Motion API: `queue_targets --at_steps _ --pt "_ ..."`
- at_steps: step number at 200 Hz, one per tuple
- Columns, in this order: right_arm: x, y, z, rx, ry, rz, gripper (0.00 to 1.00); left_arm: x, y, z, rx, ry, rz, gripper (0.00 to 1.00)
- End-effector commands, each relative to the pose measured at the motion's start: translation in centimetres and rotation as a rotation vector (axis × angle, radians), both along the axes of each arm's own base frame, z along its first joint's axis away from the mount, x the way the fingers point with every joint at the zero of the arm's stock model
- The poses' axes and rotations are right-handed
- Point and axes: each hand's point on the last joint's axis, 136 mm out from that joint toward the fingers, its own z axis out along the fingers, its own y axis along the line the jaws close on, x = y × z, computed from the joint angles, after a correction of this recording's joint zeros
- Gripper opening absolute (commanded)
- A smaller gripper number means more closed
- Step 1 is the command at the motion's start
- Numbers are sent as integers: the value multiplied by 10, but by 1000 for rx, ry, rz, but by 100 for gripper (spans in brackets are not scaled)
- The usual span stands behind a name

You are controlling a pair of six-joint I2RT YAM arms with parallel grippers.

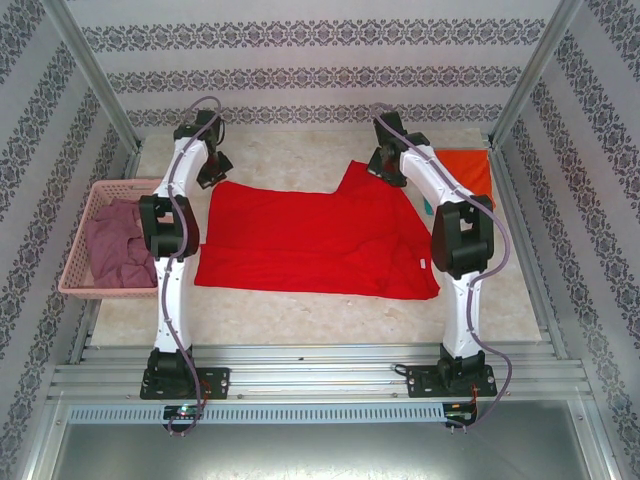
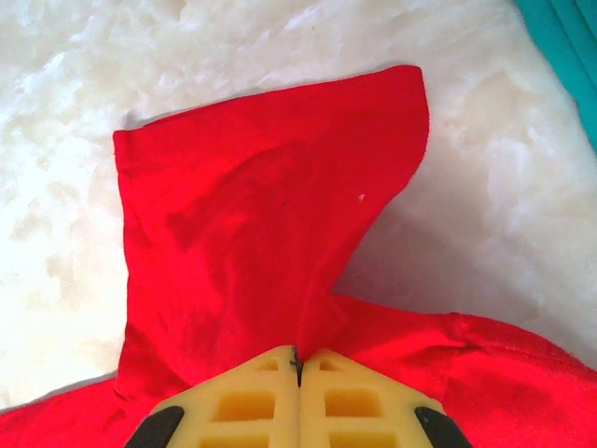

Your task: Fold and stack the t-shirts

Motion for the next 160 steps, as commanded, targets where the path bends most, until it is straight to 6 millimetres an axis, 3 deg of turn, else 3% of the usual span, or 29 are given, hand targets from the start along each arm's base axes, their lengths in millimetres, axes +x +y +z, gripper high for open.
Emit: queue_targets --at_steps 1,63,160 --pt "-6 2 24 -14 -53 26 0 -8 5 26 14 -32 -14 0" --pt "-24 -3 42 -17 -100 47 0 -16 -2 51 -35 -102 -26 0" --pt "-48 -5 50 -7 -108 67 0 -55 -6 54 -127 -166 -6 0"
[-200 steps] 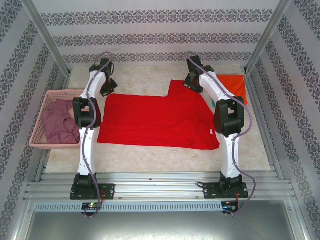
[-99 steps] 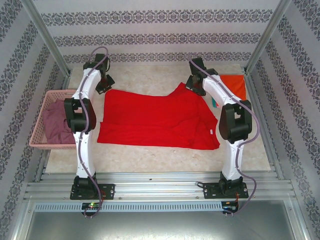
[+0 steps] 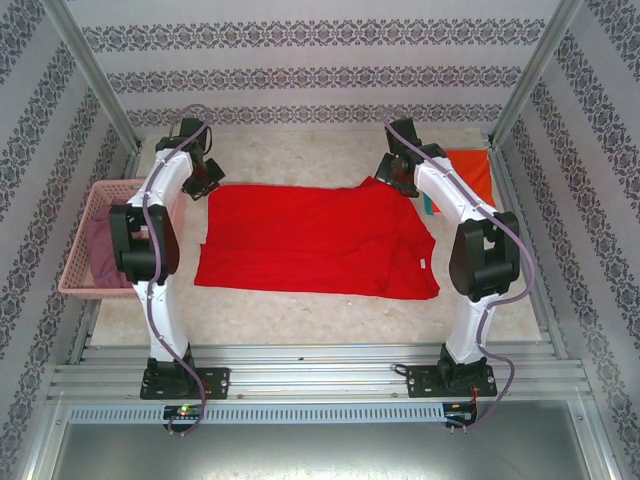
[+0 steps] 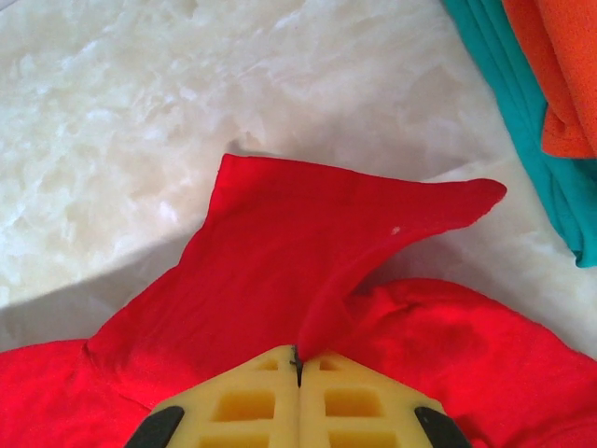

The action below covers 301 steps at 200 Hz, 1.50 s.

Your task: Fold and stack the t-shirts

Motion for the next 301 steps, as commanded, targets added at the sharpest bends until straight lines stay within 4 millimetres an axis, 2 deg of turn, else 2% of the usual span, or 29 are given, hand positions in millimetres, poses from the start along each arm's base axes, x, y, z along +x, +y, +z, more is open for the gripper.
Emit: queue_targets --at_steps 1,73,127,199,244,301 --pt "-6 6 18 4 -45 22 0 5 2 16 -44 -85 14 0" --pt "-25 3 30 2 -70 31 0 -11 -7 27 -103 -105 -14 0" --pt "-51 1 33 4 -81 47 0 -30 -10 23 -126 -101 -27 0" --pt "-91 -13 24 -11 -63 26 0 -65 -13 26 -143 -93 -32 0" --pt "-115 -20 22 -12 -56 18 0 -90 -5 19 -146 -75 -8 0" --pt "-144 -25 16 -2 -41 10 0 -96 1 17 -194 -85 16 0"
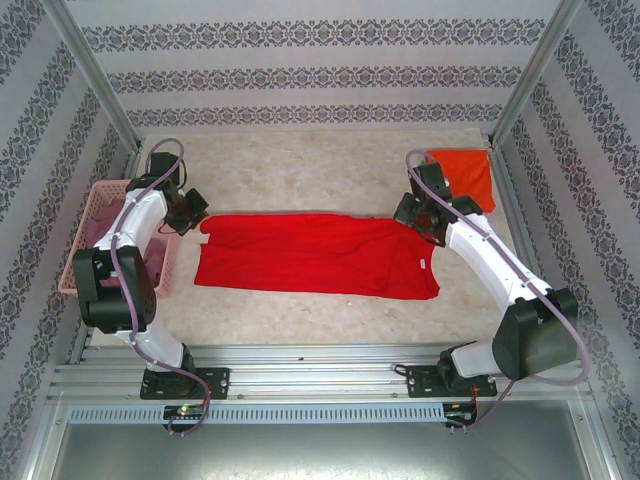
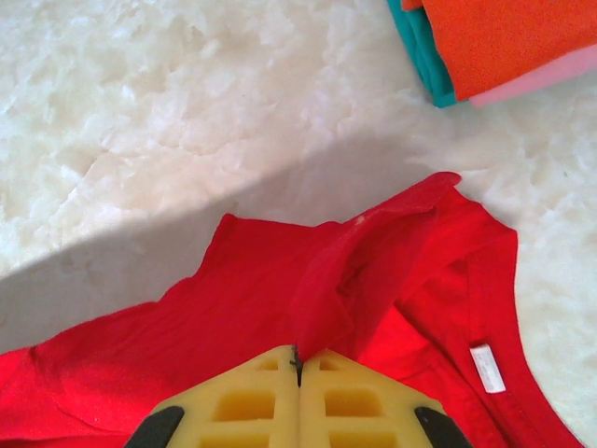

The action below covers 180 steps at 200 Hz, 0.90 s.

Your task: Fold and stack the t-shirts

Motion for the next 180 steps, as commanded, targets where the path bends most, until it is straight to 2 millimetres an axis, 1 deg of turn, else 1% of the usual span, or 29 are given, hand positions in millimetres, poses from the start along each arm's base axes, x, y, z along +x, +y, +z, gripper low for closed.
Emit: queue_targets --at_steps 1,44,89,120,160,180 --pt "-16 -3 -2 -10 9 -17 0 4 1 12 -13 -56 -11 0" --pt "-32 -6 2 -7 -4 -23 0 3 -2 9 -46 -54 -14 0" --pt "-51 -12 -10 -10 35 -40 0 -2 2 10 -37 -54 -10 0" --pt "-59 -15 -15 -6 40 -47 0 -7 8 6 -39 -46 7 0" --pt "-70 -11 -36 16 98 -51 0 -10 5 2 -52 -41 3 0" --pt "-77 -12 -49 18 126 -64 0 -14 4 -2 -55 -30 -5 0"
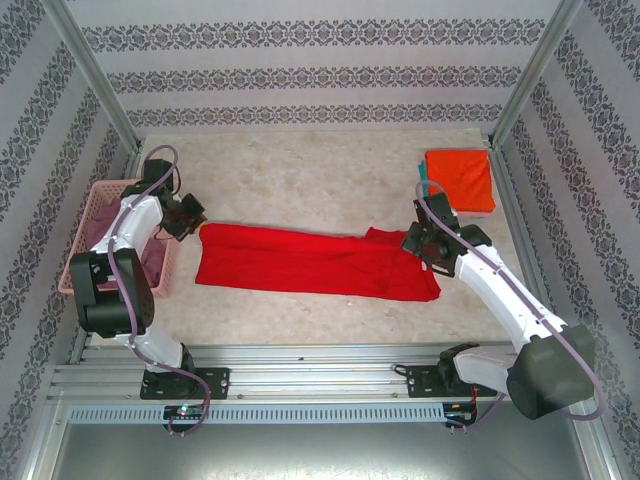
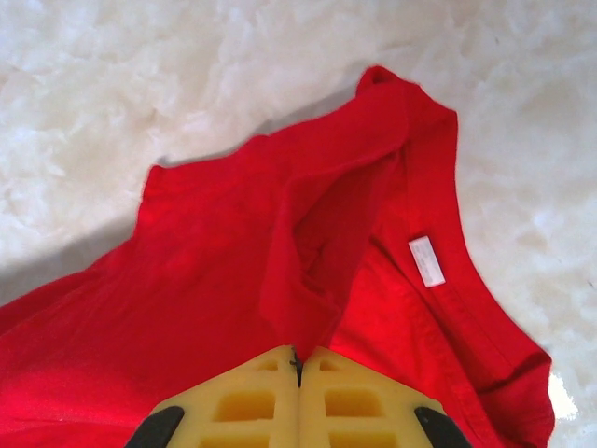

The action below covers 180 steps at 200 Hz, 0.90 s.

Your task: Fold and stack the t-shirts

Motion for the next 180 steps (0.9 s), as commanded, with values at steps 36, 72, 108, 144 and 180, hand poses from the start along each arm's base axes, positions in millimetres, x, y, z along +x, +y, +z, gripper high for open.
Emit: queue_targets --at_steps 36,72,108,144,180 --pt "-24 -4 -33 -6 92 -34 0 -13 -1 -5 -2 -7 -26 0" --pt "-3 1 -20 0 44 -15 0 1 -3 -10 -35 -19 -9 0" --pt "42 8 14 -16 -27 23 0 55 5 22 -29 -114 -14 0" --pt "73 10 44 -31 -96 45 0 109 14 60 -13 -198 -23 0" --pt "73 11 39 -24 -83 48 0 116 15 62 -14 -191 -33 0"
